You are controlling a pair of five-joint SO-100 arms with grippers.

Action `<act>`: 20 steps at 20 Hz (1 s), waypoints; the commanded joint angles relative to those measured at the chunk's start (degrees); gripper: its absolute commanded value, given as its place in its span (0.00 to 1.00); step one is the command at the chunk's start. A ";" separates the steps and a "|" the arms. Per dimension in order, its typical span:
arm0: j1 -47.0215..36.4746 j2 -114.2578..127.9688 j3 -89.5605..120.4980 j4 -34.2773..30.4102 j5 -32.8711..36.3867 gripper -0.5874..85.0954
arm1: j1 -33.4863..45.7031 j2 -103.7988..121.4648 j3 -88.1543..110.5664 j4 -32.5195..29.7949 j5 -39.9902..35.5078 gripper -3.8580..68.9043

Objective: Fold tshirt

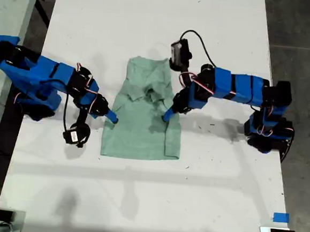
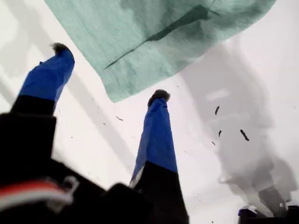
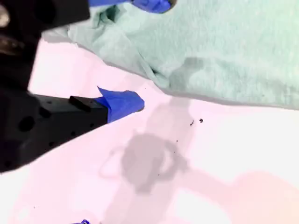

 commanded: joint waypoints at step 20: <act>-2.20 10.37 29.44 -32.87 -8.09 0.28 | -3.08 6.77 4.75 -1.76 0.09 0.53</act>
